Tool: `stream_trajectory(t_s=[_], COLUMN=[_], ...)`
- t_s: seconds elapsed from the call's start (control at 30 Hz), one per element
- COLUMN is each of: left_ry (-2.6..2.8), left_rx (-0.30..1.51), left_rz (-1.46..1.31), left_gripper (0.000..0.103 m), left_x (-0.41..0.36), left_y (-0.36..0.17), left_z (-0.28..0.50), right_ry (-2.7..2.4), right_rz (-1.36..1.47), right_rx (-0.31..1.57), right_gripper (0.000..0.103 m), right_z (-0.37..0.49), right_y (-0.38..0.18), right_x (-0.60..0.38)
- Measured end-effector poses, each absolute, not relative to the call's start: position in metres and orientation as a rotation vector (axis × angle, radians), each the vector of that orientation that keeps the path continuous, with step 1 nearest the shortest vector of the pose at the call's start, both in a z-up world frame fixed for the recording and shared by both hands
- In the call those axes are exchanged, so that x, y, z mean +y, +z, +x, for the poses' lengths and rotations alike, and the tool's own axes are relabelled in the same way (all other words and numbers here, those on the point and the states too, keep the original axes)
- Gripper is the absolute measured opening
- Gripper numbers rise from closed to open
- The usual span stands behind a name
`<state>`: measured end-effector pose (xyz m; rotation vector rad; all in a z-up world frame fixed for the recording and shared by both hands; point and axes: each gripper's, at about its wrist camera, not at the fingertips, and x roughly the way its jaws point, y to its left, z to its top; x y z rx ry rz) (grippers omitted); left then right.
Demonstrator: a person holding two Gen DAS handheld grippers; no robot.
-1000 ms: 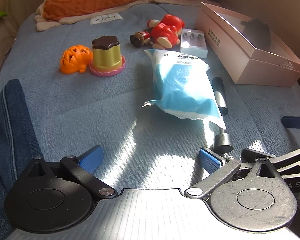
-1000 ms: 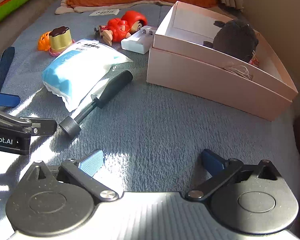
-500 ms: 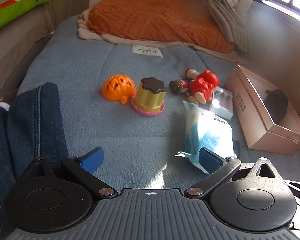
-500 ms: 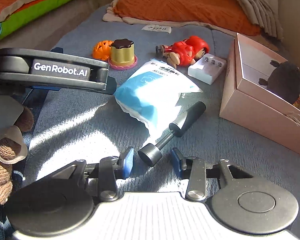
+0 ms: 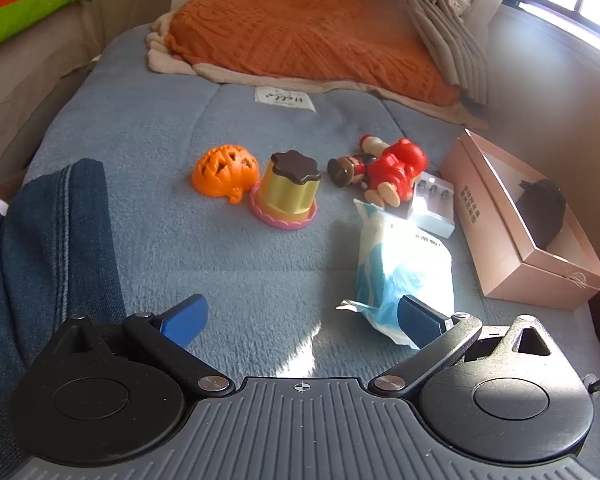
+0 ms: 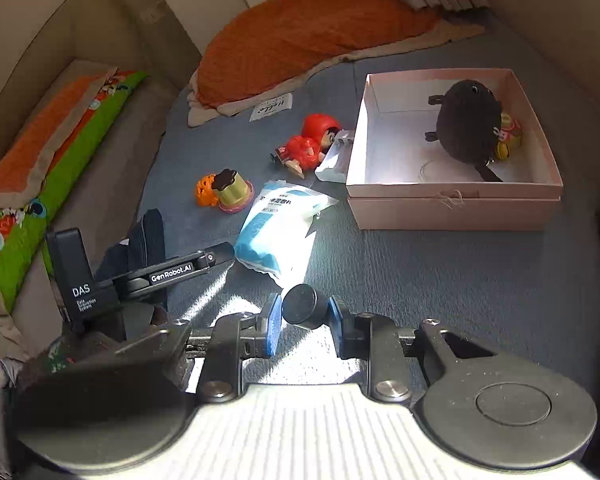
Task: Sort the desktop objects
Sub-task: 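Grasp the black cylinder by its end with the right tool, then stand the black cylinder upright on the bed and open the right tool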
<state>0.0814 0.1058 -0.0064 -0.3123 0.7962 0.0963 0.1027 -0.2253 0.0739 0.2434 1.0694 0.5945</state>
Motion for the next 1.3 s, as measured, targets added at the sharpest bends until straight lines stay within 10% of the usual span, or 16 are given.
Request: stream_trajectory(t_s=[0.27,0.97,1.17,1.3], left_ry=[0.088,0.089,0.089,0.090], left_rx=[0.805,0.826,0.828,0.830], left_rz=[-0.325,-0.314,-0.314,-0.316], left_gripper=[0.103,0.103,0.103,0.103], left_x=[0.108,0.106,0.105,0.105], left_y=[-0.006,-0.009,-0.010,-0.010], left_z=[0.080,0.082,0.082,0.082], right_ry=[0.424,0.480,0.450,0.463], right_rz=[0.481,-0.203,-0.290,-0.409], right_rx=[1.202,0.976,0.949,0.892], right_gripper=[0.025,0.019,0.058,0.066], right_z=[0.133,0.074,0.069,0.058], right_y=[0.033,0.056,0.049,0.043], right_x=[-0.274,-0.207,-0.205,-0.193])
